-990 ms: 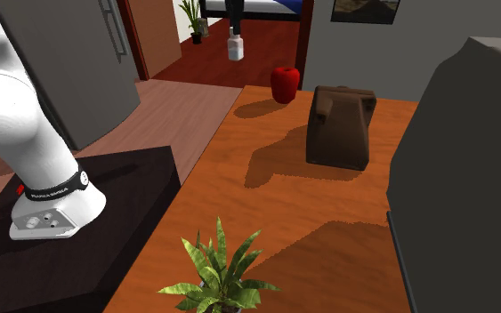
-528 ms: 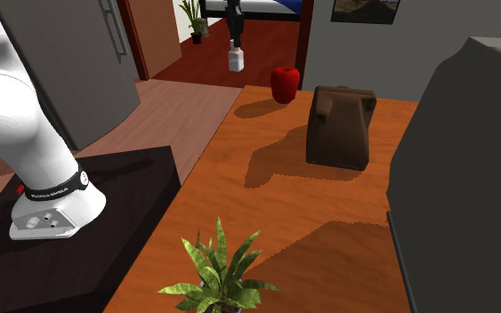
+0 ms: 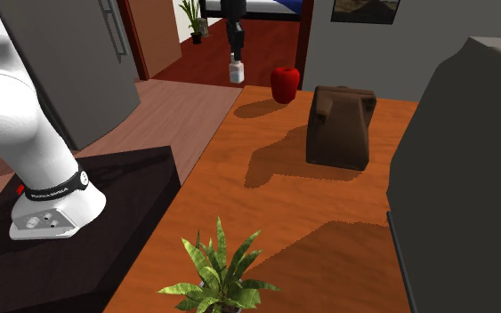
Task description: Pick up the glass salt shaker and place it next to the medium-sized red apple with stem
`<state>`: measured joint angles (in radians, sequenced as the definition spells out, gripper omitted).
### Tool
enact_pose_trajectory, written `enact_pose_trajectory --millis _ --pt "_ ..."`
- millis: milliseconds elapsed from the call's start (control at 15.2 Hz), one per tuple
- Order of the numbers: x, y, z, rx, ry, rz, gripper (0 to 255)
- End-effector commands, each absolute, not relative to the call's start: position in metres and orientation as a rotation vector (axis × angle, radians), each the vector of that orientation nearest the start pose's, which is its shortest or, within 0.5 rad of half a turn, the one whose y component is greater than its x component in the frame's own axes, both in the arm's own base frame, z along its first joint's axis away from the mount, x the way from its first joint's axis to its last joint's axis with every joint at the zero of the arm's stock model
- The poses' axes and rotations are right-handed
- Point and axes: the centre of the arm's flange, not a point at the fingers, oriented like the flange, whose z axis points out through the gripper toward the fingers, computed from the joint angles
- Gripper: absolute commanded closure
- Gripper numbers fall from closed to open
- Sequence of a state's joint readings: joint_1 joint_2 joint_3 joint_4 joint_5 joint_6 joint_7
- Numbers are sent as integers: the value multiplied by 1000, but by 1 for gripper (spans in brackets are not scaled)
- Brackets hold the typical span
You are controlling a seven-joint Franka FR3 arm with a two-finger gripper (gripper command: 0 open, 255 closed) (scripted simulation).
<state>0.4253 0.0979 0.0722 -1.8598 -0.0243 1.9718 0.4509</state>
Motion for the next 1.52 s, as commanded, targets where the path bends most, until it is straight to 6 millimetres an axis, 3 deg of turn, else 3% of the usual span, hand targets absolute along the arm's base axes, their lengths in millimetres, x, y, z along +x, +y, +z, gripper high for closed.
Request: enact_pose_trajectory --millis 0,858,1386,1452 --pt "519 279 454 -3147 -88 -32 255" --pt "519 279 383 -3147 -88 -32 255" --pt "519 279 383 -3147 -88 -32 255" --pt "519 279 383 -3147 -88 -32 0"
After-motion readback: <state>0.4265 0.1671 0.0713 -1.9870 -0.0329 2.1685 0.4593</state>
